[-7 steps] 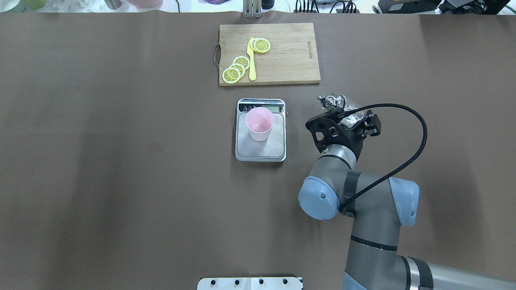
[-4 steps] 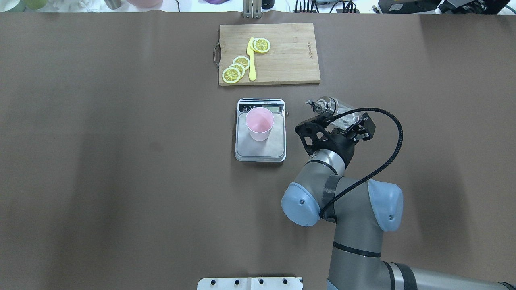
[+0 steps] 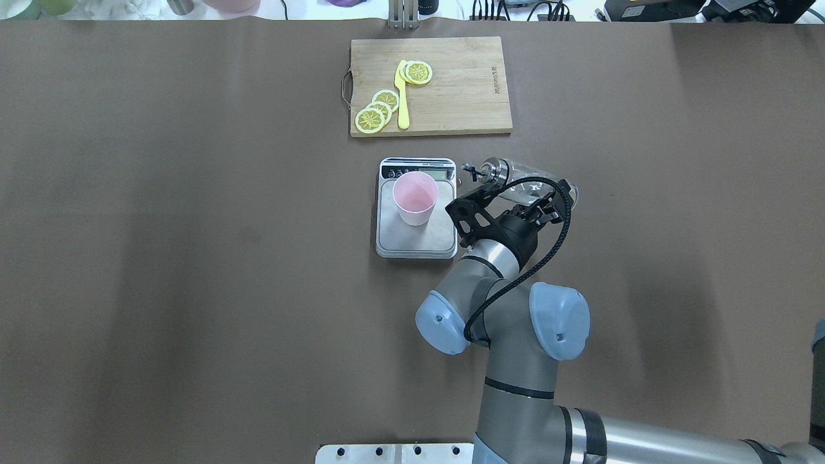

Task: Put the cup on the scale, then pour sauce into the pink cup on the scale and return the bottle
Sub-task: 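Lift the sauce bottle with the right gripper and carry it toward the cup, then tilt the sauce bottle with the right gripper, spout over the pink cup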

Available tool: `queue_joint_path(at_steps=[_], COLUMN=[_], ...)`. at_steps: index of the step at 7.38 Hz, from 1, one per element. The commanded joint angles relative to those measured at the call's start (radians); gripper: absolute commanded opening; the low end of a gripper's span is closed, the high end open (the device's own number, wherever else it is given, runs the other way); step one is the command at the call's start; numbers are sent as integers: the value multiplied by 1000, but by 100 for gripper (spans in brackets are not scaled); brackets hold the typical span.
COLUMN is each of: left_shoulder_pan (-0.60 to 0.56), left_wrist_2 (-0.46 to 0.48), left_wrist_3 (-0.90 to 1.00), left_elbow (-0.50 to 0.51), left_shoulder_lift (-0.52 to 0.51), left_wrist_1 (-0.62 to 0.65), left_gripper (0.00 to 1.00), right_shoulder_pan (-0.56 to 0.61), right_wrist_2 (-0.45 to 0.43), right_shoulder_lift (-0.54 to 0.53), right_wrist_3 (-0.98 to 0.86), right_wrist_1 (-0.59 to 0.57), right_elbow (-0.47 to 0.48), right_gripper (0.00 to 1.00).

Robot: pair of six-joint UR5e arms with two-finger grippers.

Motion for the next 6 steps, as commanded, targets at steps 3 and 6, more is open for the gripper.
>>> queue_joint_path(at_steps=[3,6], left_shoulder_pan=[0,0], left_wrist_2=[-2,-2], left_wrist_3=[2,2], left_elbow=[4,8], left_shoulder_lift=[13,15], left_wrist_1=[-2,-2], left_gripper=[99,99], right_shoulder_pan=[2,21], right_wrist_2=[-2,-2], right_shoulder_lift=[107,130], right_wrist_3=[80,80], right_wrist_1=[-153,-202], right_elbow=[-118,-130], right_gripper=[0,0])
